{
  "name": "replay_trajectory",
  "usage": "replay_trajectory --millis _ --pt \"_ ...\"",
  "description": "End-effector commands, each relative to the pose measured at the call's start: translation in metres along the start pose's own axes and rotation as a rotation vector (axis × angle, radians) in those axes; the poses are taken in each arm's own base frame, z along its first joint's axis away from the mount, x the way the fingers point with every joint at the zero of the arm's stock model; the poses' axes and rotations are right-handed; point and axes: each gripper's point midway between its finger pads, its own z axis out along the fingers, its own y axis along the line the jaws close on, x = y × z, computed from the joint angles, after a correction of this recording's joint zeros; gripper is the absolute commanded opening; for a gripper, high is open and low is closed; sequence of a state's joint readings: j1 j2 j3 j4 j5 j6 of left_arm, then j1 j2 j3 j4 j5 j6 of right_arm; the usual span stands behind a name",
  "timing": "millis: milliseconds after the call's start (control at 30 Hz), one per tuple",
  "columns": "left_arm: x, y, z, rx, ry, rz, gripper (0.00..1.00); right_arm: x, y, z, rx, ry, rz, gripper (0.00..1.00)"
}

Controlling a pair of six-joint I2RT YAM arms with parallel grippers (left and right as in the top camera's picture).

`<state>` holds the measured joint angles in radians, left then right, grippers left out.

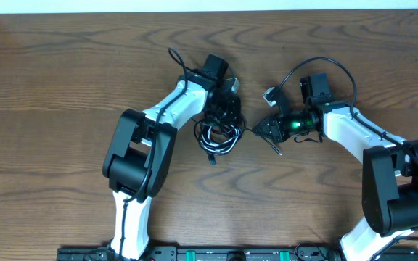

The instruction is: Untangle cables

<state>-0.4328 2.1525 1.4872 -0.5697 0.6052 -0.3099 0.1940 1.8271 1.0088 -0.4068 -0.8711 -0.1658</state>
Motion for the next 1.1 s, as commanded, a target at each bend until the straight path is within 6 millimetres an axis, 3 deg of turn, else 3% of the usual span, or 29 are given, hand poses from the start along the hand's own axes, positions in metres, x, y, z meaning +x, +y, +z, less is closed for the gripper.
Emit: replay_trajectory --millis 0,133,267,400,467,533,733,900,1067 --pt "-0.007 -0.009 -0.021 0.044 -0.034 -0.02 0.08 -0.004 0.01 0.001 -0.054 -0.01 -0.025 0.01" --pt "-0.011 -0.008 -0.031 0.045 -0.052 -0.051 0.08 -0.004 0.017 0.004 -0.08 -0.006 -0.03 0.01" --pt "-0.01 0.017 -0.031 -0.091 -0.069 -0.102 0.08 -0.003 0.019 0.004 -0.09 -0.003 -0.03 0.01" --pt "-0.012 0.02 -0.034 -0.109 -0.082 -0.118 0.09 -0.003 0.02 0.005 -0.091 -0.001 -0.03 0.01" --pt "-0.013 0.018 -0.037 -0.109 -0.092 -0.121 0.17 -0.003 0.02 0.005 -0.092 0.0 -0.032 0.01" --pt "-0.014 0.016 -0.042 -0.11 -0.105 -0.121 0.33 -0.003 0.02 0.005 -0.091 0.0 -0.032 0.01" --pt "-0.013 0.023 -0.054 -0.181 -0.135 -0.176 0.39 -0.003 0.02 0.005 -0.091 -0.001 -0.033 0.01" --pt "-0.001 0.034 -0.048 -0.229 -0.091 -0.218 0.39 -0.002 0.021 0.005 -0.093 0.001 -0.033 0.01" --pt "0.01 0.039 -0.029 -0.25 -0.037 -0.228 0.38 -0.002 0.022 0.007 -0.094 0.005 -0.036 0.01"
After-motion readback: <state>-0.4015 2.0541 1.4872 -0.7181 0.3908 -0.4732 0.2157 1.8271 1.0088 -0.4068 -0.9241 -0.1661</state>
